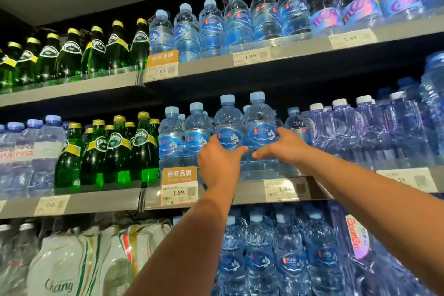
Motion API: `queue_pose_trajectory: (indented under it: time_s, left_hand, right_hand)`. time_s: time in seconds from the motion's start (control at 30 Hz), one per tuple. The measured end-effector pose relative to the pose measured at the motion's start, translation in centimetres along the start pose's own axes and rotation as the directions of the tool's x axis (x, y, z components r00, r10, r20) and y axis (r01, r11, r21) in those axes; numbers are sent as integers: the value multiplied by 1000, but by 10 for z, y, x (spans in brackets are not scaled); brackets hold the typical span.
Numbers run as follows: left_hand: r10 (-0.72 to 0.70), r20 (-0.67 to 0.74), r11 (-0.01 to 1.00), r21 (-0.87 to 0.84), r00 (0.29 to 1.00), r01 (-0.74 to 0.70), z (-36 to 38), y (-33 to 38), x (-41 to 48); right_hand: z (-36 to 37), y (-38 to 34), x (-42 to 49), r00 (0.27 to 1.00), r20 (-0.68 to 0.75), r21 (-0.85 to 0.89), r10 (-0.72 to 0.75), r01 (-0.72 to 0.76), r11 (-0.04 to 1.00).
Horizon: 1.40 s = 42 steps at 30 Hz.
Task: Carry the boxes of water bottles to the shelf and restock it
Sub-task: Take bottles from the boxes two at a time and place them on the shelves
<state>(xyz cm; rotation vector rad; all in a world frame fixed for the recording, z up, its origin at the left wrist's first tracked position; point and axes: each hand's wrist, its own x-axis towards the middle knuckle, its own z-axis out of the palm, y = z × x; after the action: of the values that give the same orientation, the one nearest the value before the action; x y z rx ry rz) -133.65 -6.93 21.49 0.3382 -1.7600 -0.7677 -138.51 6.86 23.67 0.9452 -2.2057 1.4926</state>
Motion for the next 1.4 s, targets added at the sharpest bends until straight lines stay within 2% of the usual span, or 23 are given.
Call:
queue_pose_trajectory:
  time_s: [0.3,0.43,0.53,0.63,0.73,0.87,1.0,1.1,1.23,1.4]
  left_hand:
    - [67,6,979,194,998,-67,0,0,-3]
    - [74,14,979,189,997,-75,3,-2,-8]
    - [120,27,979,162,992,-122,-1,-4,-16]
    - [157,85,957,235,984,-173,-10,-6,-25]
    - [179,197,900,363,964,-241,-25,-4,-30]
    - [162,343,829,461,925,-316,-42,1,-45]
    - [112,417,790,513,902,-335,-55,3,-70]
    - [65,458,781,530,887,-330,-63,2,-89]
    - [-10,526,765,551,850,-332,-80,3,-114]
    - [15,581,786,496,813,-369,-105,0,-145]
  right_hand:
    - [1,6,2,1000,-12,-139,-15,13,990]
    - [0,8,-3,998,-60,-200,-31,19,980]
    - [1,7,-8,998,-43,-301,-53,38,953]
    - [1,5,-17,999,-16,-477,-30,19,879]
    - [-3,1,-34,1000,27,-654,-8,24,756]
    - [-8,-1,-56,995,98,-780,-22,91,619]
    - [-9,-3,-81,991,132,-829,-35,130,544]
    - [-10,1,-101,989,146,-826,-26,136,548]
    - [-14,3,-136,982,170,-843,82,102,529]
    - [-7,0,-187,976,152,-858,156,52,511]
